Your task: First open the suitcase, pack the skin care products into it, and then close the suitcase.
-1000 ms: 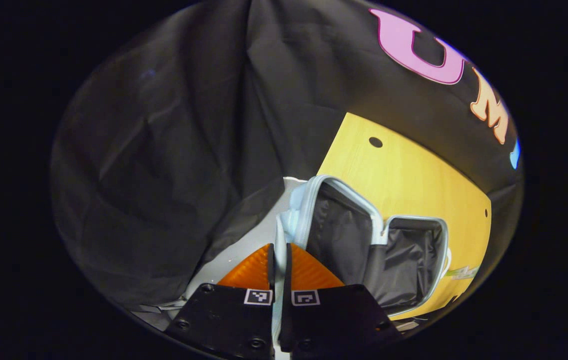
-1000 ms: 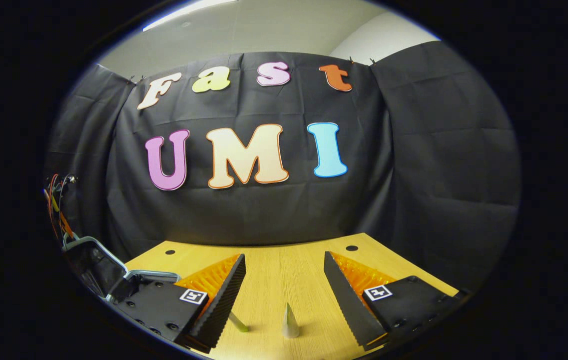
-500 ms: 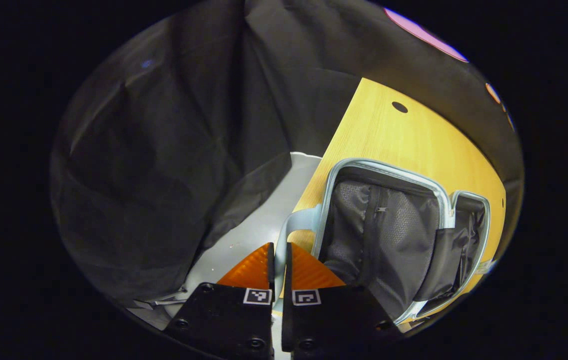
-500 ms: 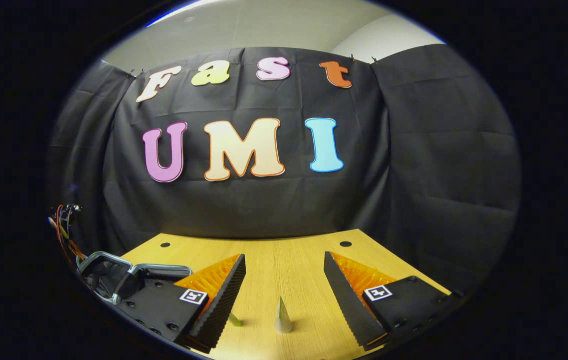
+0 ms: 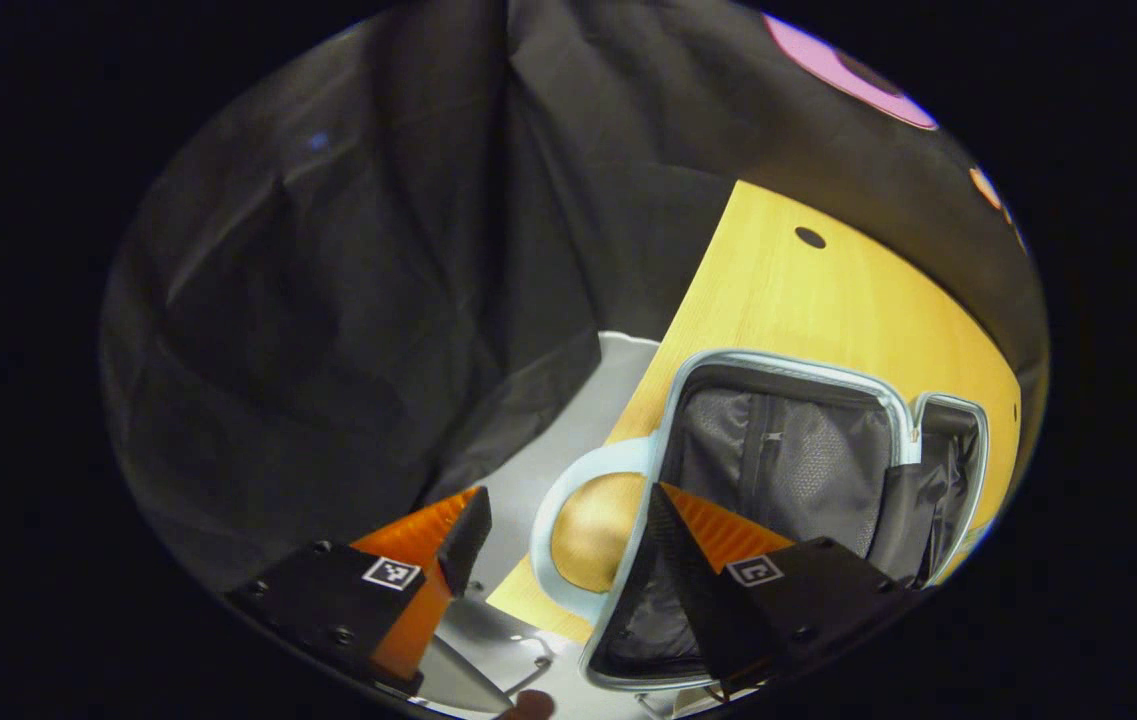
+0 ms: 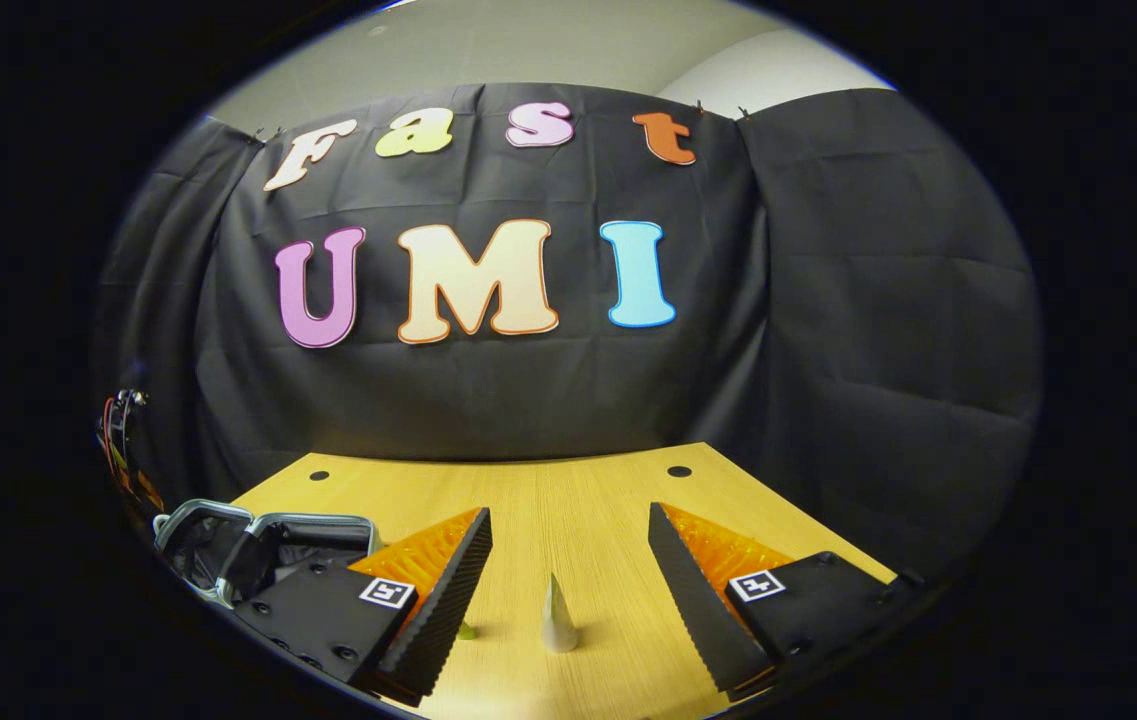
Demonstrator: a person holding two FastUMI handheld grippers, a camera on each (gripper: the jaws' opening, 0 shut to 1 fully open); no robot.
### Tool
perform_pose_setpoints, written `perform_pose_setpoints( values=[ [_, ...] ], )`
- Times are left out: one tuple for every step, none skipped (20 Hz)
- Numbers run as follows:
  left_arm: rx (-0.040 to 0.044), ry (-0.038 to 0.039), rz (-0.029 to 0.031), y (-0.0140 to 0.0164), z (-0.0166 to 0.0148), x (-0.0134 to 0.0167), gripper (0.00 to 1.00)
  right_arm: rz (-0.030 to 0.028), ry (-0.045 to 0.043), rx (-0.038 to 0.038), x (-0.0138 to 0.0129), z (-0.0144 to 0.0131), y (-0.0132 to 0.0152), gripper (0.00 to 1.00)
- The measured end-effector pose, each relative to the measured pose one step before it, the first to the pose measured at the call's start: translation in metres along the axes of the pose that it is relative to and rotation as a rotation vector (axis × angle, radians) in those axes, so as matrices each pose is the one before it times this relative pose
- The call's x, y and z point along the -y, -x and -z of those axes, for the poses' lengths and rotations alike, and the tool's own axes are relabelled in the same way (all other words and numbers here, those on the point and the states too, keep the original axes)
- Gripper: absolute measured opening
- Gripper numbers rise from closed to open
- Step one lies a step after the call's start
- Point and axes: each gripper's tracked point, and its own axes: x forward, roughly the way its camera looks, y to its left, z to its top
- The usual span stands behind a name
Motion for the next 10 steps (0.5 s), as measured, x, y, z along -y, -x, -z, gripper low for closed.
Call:
perform_pose_setpoints(
  values=[
    [0.02362,-0.02512,0.01002,0.01448,-0.00363,0.01138,0.94,-0.00377,-0.00059,-0.00694,-0.00014,0.00334,-0.00045,0.98],
    [0.02407,-0.02301,0.01711,0.01403,-0.00201,0.01228,0.94,-0.00665,-0.00092,-0.00991,-0.00132,0.00274,0.00024,0.98],
    [0.02217,-0.01516,0.02329,0.01469,-0.00096,0.01697,0.94,-0.00912,0.00011,-0.00908,-0.00019,0.00296,-0.00065,0.98],
    [0.02000,-0.00693,0.03513,0.01385,-0.00124,0.01925,0.95,-0.00920,0.00269,-0.00238,-0.00051,0.00152,-0.00073,0.98],
    [0.00756,-0.00425,0.04830,0.01276,0.00363,0.02430,0.95,-0.01266,0.00275,-0.01137,0.00011,0.00415,-0.00169,0.98],
    [-0.00485,0.00951,0.04969,0.01150,0.00748,0.02623,0.95,-0.01726,0.00491,-0.01811,-0.00023,0.00522,-0.00173,0.98],
    [-0.00406,0.01016,0.05107,0.00600,0.00777,0.02815,0.95,-0.01884,0.00942,-0.01820,0.00008,0.00669,-0.00270,0.98],
    [0.00071,0.00745,0.03940,0.00613,0.00778,0.02532,0.95,-0.02217,0.00939,-0.01694,0.00054,0.00426,-0.00170,0.98],
    [0.00123,0.00090,0.03245,0.00595,0.00777,0.02426,0.95,-0.02574,0.00802,-0.01682,0.00051,0.00724,-0.00103,0.98],
    [0.00309,-0.00525,0.02289,0.00659,0.00782,0.02238,0.95,-0.02922,0.00549,-0.01705,0.00153,0.00529,-0.00261,0.98]
  ],
)
